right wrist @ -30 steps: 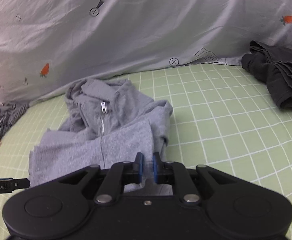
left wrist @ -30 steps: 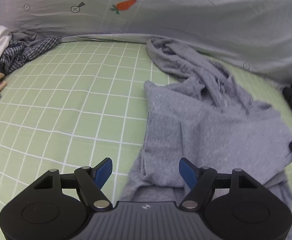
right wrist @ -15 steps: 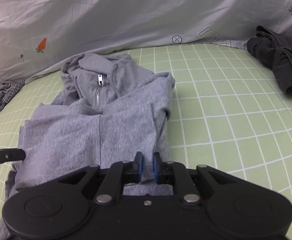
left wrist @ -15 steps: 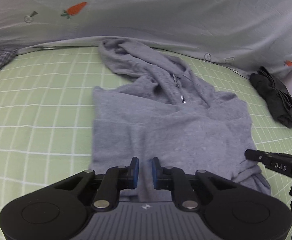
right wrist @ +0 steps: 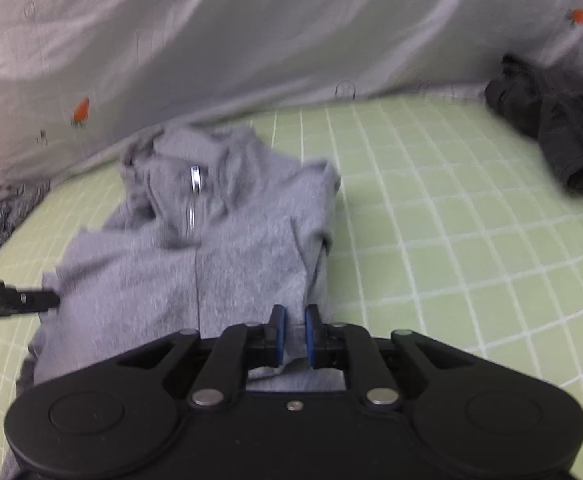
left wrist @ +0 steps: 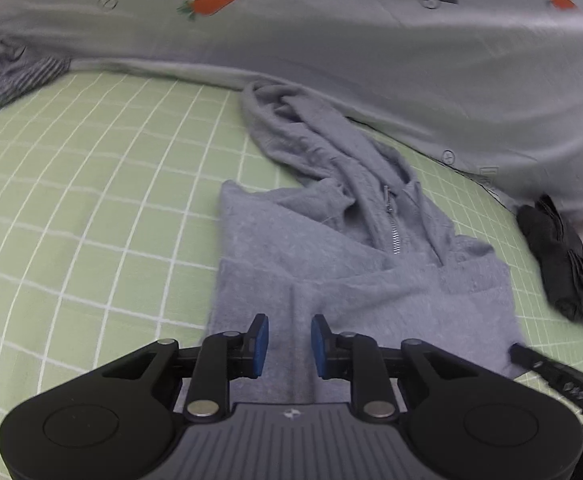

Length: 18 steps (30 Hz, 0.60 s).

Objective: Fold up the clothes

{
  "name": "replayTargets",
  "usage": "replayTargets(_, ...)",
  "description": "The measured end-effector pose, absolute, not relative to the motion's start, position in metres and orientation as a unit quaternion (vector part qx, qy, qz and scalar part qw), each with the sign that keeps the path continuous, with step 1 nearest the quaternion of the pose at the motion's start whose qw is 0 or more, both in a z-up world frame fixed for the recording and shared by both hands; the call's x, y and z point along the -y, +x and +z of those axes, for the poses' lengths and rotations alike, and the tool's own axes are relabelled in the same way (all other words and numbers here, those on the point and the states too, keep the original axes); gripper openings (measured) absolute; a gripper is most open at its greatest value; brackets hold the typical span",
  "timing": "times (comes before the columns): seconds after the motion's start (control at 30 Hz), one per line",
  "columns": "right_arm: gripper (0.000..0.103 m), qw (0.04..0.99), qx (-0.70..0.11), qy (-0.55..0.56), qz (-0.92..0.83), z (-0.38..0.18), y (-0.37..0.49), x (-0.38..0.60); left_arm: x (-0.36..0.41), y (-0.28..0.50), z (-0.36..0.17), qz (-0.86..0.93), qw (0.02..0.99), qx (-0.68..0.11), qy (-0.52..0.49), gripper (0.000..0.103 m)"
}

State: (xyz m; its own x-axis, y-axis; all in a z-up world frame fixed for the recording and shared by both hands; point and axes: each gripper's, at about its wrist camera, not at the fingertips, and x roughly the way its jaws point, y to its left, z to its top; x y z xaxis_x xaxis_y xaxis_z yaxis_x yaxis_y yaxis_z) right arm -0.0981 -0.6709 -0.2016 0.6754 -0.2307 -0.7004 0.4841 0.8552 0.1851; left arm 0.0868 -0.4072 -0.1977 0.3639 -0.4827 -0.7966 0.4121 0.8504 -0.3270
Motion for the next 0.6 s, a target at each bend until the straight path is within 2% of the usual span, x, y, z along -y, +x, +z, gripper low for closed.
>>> replayTargets(0.17,0.01,0.907,-0.311,0.143,-0.245,-0.182,-0.106,0.67,0.409,0.089,-0.204,-0.274,0.816,-0.507,-0.049,0.021)
replayTargets(0.33,0.01,0.89,-0.332,0.169,-0.263,-0.191,-0.109,0.683,0.417,0.087,-0.205,-0.306,0.797,-0.514,-0.086,0.025)
replayTargets(0.6,0.01,0.883,-0.349,0.182,-0.256,-0.203,-0.108,0.684,0.442,0.082,-0.215,-0.338,0.774,-0.531,-0.073,0.027)
